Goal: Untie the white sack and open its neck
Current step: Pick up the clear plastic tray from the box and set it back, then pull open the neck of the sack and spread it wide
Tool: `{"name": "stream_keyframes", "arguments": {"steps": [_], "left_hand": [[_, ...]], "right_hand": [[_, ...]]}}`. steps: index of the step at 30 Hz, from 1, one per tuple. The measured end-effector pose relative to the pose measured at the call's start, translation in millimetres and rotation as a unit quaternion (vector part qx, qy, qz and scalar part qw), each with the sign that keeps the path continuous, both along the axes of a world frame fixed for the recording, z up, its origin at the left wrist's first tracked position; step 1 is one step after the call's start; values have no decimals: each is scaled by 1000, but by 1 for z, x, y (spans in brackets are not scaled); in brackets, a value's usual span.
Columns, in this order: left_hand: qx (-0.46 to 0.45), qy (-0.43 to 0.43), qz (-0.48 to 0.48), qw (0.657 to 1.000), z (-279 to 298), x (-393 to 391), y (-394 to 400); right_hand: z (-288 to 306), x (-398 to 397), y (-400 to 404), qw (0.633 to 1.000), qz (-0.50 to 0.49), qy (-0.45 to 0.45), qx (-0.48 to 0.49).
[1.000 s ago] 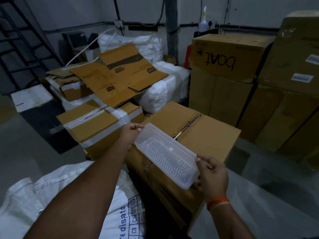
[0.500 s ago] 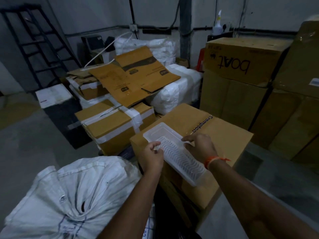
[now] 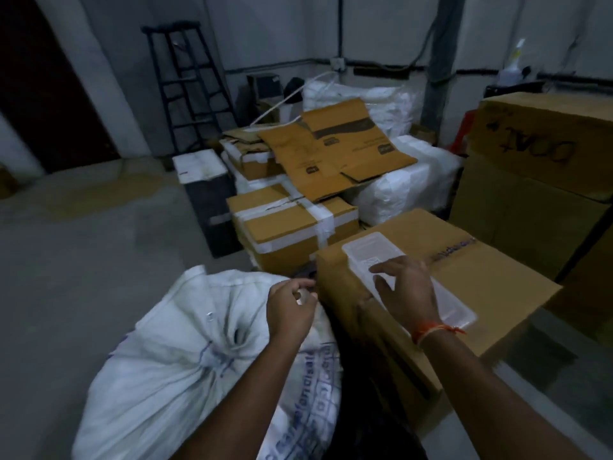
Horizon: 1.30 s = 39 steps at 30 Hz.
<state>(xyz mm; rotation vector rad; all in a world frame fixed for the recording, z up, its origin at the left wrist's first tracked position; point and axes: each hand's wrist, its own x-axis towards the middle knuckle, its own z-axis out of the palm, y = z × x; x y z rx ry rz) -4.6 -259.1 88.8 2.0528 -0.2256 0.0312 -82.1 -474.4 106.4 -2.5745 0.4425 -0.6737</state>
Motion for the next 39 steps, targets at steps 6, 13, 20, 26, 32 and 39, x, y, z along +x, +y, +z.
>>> {"name": "stream_keyframes", "arguments": {"steps": [6, 13, 20, 26, 32, 39], "left_hand": [[-37, 32, 116, 992, -5, -20, 121], [-87, 64, 214, 971, -18, -29, 200], [-99, 84, 269, 954, -43, 15, 228], [-115, 75, 302, 943, -77, 70, 243], [-132, 101, 278, 946, -99, 109, 248], [-110, 92, 223, 964, -98, 104, 252]], "right_hand": [[-12, 21, 122, 988, 148, -12, 49], [-30, 38, 215, 954, 268, 2, 136], [-33, 79, 254, 951, 271, 11, 150], [-48, 139, 284, 958, 255, 63, 114], [-74, 201, 298, 949, 267, 138, 91], [-93, 192, 283, 944, 285, 96, 135]]}}
